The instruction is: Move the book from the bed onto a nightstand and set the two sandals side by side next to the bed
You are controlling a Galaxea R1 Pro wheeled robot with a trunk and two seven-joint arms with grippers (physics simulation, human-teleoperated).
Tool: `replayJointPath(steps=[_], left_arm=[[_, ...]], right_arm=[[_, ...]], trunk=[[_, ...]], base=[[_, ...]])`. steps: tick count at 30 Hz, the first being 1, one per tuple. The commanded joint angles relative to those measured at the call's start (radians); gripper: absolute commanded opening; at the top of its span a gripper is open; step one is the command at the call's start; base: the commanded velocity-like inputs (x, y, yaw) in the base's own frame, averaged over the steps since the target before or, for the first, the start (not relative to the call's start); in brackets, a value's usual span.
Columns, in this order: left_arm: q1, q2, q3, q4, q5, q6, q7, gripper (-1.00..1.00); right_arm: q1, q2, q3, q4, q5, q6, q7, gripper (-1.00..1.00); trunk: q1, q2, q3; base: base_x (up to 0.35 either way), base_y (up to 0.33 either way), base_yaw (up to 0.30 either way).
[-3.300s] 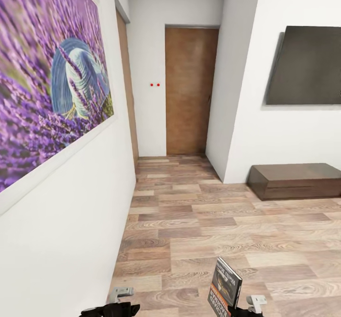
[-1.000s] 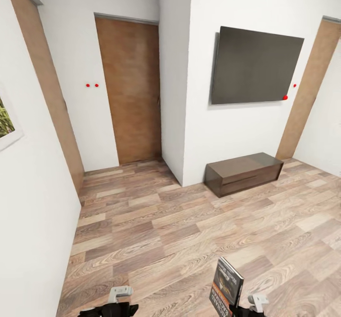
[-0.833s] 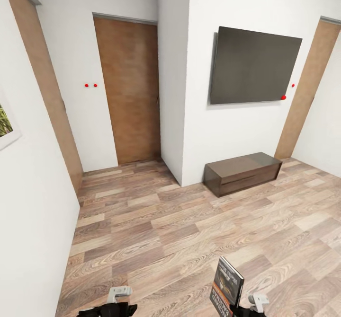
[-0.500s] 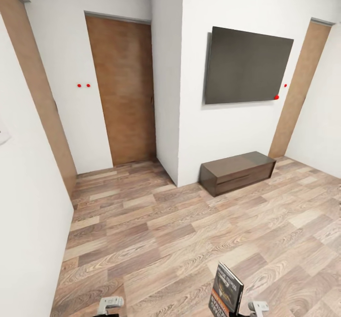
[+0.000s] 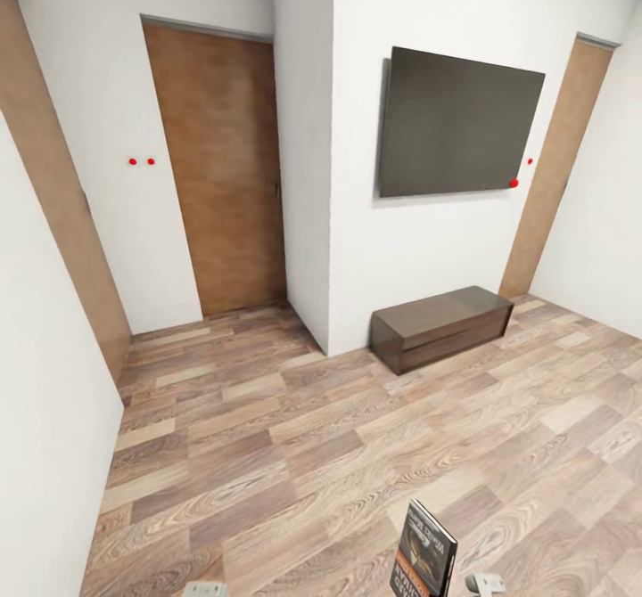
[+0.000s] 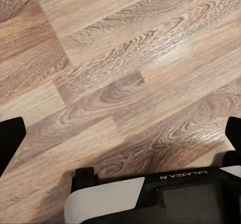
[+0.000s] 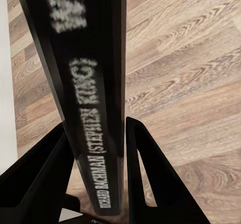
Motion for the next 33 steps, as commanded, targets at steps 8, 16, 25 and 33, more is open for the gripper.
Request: replayJointPath(steps=[8, 16, 25, 33], left_arm=[[0.0, -0.001, 0.009, -0.001, -0.01, 0.006, -0.003, 1.0], [0.0, -0.003, 0.008, -0.001, -0.01, 0.006, -0.003, 1.0], [0.0, -0.004, 0.008, 0.0, -0.01, 0.006, -0.003, 1.0], [0.0, -0.004, 0.008, 0.0, -0.01, 0.006, -0.003, 1.0]], right_arm=[[-0.001, 0.001, -0.009, 0.004, 0.009, -0.006, 0.0, -1.0], [-0.001, 0.001, -0.009, 0.005, 0.009, -0.006, 0.0, -1.0], [-0.001, 0.001, -0.009, 0.004, 0.009, -0.006, 0.0, -1.0], [-0.001, 0.001, -0.009, 0.005, 0.009, -0.006, 0.001, -1.0]], trunk=[[0.0, -0.001, -0.001], [0.0, -0.001, -0.001], [0.0, -0.001, -0.001], [0.0, -0.001, -0.001]], base=[[0.269, 0.0, 0.0], [0.316, 0.0, 0.0], [0.292, 0.0, -0.128], [0.253, 0.0, -0.277]])
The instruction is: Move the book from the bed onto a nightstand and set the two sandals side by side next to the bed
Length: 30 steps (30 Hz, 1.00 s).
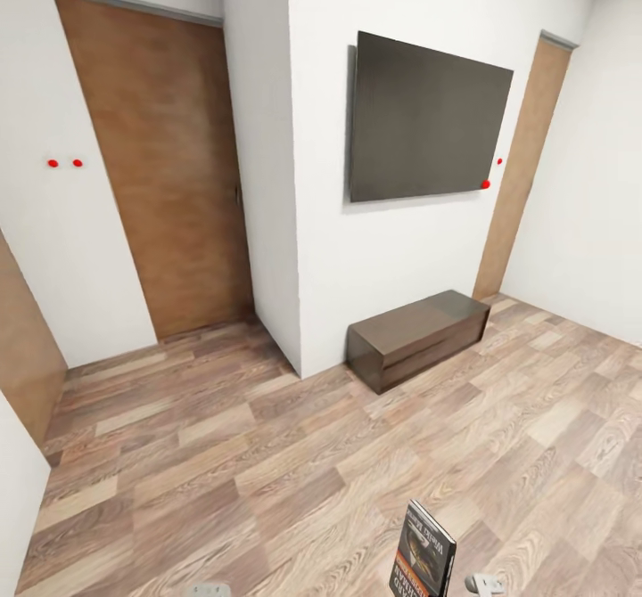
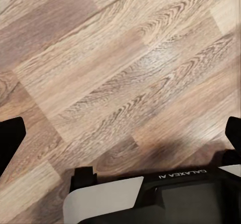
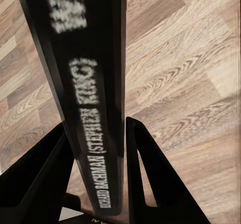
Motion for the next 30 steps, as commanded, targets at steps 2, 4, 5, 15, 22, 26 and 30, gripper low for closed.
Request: replayJointPath(steps=[2, 4, 5, 15, 22, 26, 30], left_arm=[[0.0, 0.0, 0.009, -0.003, -0.009, 0.007, -0.005, 1.0], [0.0, 0.0, 0.009, -0.003, -0.009, 0.007, -0.005, 1.0], [0.0, 0.0, 0.009, -0.002, -0.009, 0.007, -0.005, 1.0], [0.0, 0.0, 0.009, -0.002, -0.009, 0.007, -0.005, 1.0], [0.0, 0.0, 0.009, -0.002, -0.009, 0.007, -0.005, 1.0], [0.0, 0.001, 0.009, -0.002, -0.009, 0.007, -0.005, 1.0], [0.0, 0.001, 0.009, -0.002, -0.009, 0.007, -0.005, 1.0]], right_arm=[[-0.002, -0.001, -0.011, 0.004, 0.009, -0.007, 0.0, -1.0], [-0.002, -0.001, -0.011, 0.004, 0.009, -0.007, 0.0, -1.0], [-0.002, -0.001, -0.011, 0.004, 0.009, -0.007, 0.0, -1.0], [-0.002, -0.001, -0.011, 0.004, 0.009, -0.007, 0.0, -1.0], [-0.002, -0.001, -0.011, 0.004, 0.009, -0.007, 0.0, -1.0], [-0.002, -0.001, -0.011, 0.004, 0.009, -0.007, 0.0, -1.0], [-0.002, -0.001, -0.011, 0.004, 0.009, -0.007, 0.0, -1.0]], trunk=[[0.0, -0.001, -0.001], [0.0, -0.001, -0.001], [0.0, -0.001, -0.001], [0.0, -0.001, -0.001], [0.0, -0.001, -0.001], [0.0, -0.001, -0.001], [0.0, -0.001, -0.001]], base=[[0.228, 0.0, -0.282], [0.225, 0.0, -0.282], [0.221, 0.0, -0.283], [0.21, 0.0, -0.283], [0.101, 0.0, -0.283], [0.007, 0.0, -0.283], [0.001, 0.0, -0.283]])
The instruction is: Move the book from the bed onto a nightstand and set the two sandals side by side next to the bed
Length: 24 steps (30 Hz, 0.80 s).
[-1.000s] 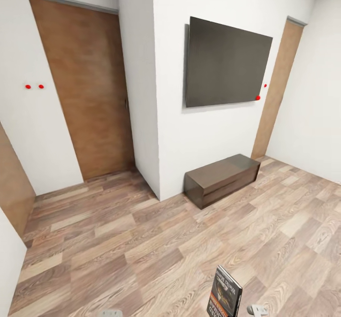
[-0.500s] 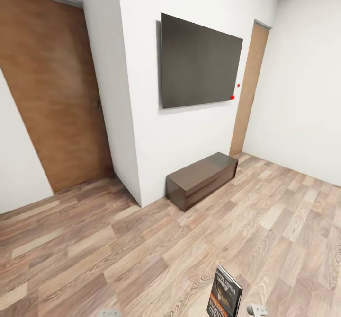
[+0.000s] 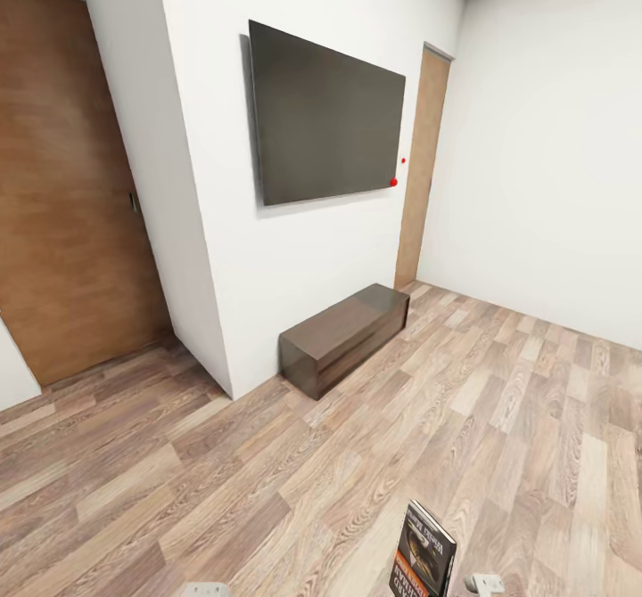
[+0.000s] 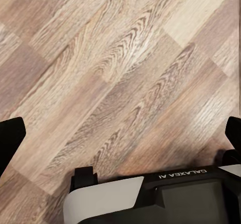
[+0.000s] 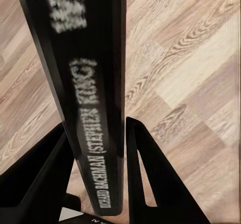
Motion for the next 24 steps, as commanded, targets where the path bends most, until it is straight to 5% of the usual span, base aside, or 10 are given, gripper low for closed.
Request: replayJointPath(steps=[1, 24], left_arm=[[0.0, 0.0, 0.009, -0.003, -0.009, 0.007, -0.005, 1.0], [0.0, -0.001, 0.009, -0.003, -0.009, 0.007, -0.005, 1.0]], right_arm=[[-0.002, -0.001, -0.011, 0.004, 0.009, -0.007, 0.0, -1.0], [-0.002, 0.0, -0.011, 0.004, 0.009, -0.007, 0.0, -1.0]], trunk=[[0.0, -0.001, -0.001], [0.0, -0.001, -0.001]], base=[[0.0, 0.0, -0.283], [0.0, 0.0, -0.281]])
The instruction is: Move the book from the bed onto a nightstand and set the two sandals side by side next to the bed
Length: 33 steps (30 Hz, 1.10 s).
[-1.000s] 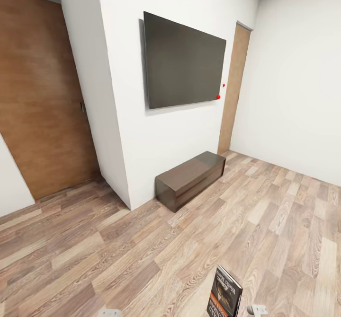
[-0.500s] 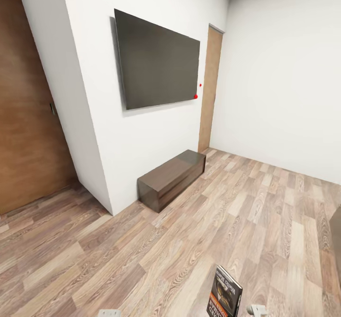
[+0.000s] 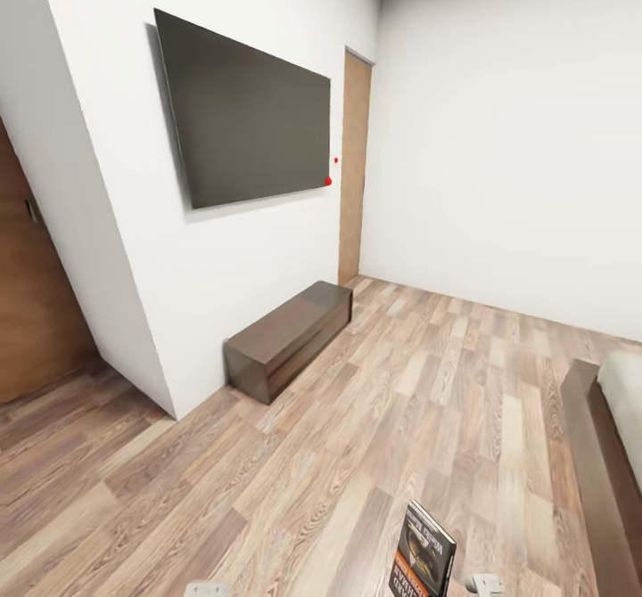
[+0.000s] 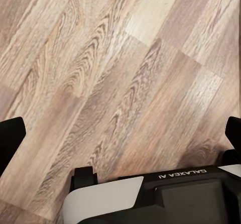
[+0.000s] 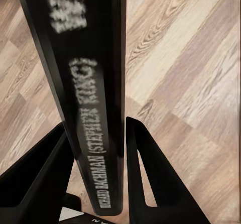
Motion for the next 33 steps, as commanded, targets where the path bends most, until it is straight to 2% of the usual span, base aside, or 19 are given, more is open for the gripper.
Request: replayJointPath(steps=[1, 33], left_arm=[[0.0, 0.0, 0.009, -0.003, -0.009, 0.007, -0.005, 1.0], [0.0, 0.001, 0.009, -0.003, -0.009, 0.007, -0.005, 1.0]], right_arm=[[-0.002, -0.001, -0.011, 0.004, 0.009, -0.007, 0.0, -1.0], [-0.002, 0.002, -0.011, 0.004, 0.009, -0.007, 0.0, -1.0]], trunk=[[0.0, -0.001, -0.001], [0.0, -0.001, -0.001]], base=[[0.0, 0.0, -0.281], [0.0, 0.0, -0.28]])
